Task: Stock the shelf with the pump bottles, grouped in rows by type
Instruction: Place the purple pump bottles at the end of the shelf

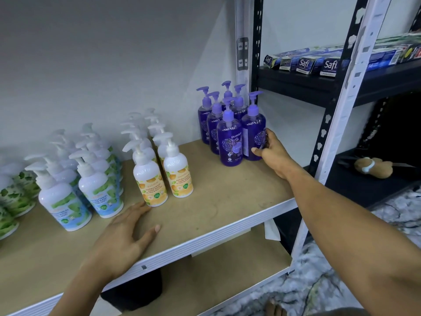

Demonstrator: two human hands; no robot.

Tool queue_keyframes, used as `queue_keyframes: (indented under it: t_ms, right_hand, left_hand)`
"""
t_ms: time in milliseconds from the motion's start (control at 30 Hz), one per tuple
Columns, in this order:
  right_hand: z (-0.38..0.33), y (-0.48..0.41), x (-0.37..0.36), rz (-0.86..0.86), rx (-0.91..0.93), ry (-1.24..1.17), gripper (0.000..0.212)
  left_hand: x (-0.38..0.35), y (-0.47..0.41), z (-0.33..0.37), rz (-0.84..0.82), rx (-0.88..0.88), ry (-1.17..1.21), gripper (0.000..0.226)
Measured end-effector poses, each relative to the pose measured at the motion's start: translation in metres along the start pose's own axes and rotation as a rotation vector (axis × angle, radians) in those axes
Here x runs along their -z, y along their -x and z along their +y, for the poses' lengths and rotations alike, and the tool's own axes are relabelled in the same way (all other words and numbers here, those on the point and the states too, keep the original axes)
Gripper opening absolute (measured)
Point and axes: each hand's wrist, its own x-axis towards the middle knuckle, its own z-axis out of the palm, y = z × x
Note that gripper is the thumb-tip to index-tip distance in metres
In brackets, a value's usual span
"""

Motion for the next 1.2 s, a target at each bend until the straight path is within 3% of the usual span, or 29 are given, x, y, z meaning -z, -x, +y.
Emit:
queue_keyframes:
  t_ms: [233,367,633,1200]
  right_hand:
    - [0.011,-0.001,-0.011,0.168,0.076,0.132,0.067]
    - [0.011,-0.004,-0.017,0.297,0.108,0.294,0.075]
    - [0.010,0.001,-0.012,0.166,0.101,0.119,0.067]
    - [0.006,0.002,-0.020,0.229,0.101,0.242,0.065]
  left_hand:
    - [0.001,0.001,0.003,0.003,-0.007,-0.011,0.075]
    - [0.002,0.002,0.008,0.005,0.003,-0.008,0.072]
    - [0.001,0.001,0.002,-0.012,0.005,-0.019,0.082]
    - [0.000,0.002,0.003,0.006,-0.014,-0.026,0.085]
